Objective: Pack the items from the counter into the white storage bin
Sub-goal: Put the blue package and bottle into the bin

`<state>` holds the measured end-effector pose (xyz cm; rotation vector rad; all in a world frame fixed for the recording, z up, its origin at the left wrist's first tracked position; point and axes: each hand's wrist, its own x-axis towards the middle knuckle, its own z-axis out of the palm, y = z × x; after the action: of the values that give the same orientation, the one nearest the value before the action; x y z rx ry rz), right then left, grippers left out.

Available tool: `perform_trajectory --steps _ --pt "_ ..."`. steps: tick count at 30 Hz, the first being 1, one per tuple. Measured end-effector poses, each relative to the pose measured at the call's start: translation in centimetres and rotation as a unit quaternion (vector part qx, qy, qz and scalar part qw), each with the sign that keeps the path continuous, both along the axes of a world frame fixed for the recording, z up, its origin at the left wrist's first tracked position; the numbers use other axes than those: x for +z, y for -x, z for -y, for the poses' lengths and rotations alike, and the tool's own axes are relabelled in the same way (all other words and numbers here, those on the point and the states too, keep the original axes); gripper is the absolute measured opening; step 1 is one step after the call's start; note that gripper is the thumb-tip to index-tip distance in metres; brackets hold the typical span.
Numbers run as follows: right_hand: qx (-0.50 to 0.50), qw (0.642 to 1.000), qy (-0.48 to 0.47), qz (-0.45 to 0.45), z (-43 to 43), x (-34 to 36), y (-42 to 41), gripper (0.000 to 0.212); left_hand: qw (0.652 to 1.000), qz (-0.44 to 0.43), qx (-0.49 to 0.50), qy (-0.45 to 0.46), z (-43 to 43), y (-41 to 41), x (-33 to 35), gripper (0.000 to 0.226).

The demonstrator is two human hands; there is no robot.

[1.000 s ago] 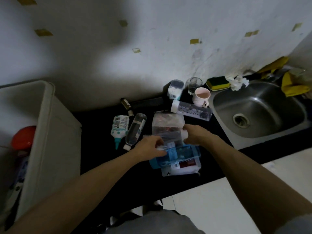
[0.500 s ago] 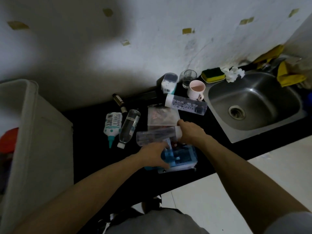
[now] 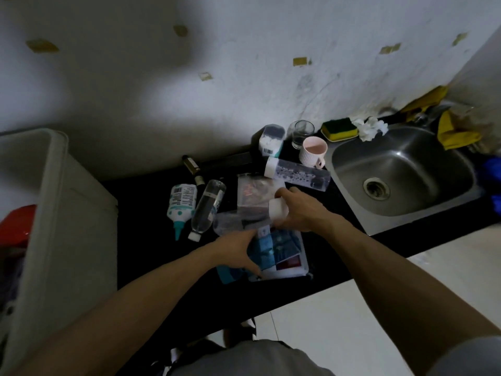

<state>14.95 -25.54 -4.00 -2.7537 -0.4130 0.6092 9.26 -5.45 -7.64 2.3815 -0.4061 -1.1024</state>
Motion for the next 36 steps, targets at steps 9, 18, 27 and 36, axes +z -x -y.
perform_trajectory --steps 9,18,27,36 --pt "0.014 0.997 -0.057 0.048 -3.2 2.9 -1.3 0.069 0.997 -0.072 0.032 -0.025 -4.9 -1.3 3.4 0.091" --pt "0.011 0.981 -0.174 0.081 -9.0 5.0 -1.9 0.065 0.995 -0.045 0.082 -0.047 -10.2 -0.7 7.1 0.093" --pt "-0.042 0.955 -0.257 0.143 -13.5 9.6 -3.6 0.068 0.969 0.044 0.231 0.076 -15.0 0.4 10.8 0.082" --pt "-0.053 0.902 -0.345 0.255 -20.2 14.9 -3.3 0.065 0.909 0.189 0.338 0.151 -20.7 1.6 15.4 0.060"
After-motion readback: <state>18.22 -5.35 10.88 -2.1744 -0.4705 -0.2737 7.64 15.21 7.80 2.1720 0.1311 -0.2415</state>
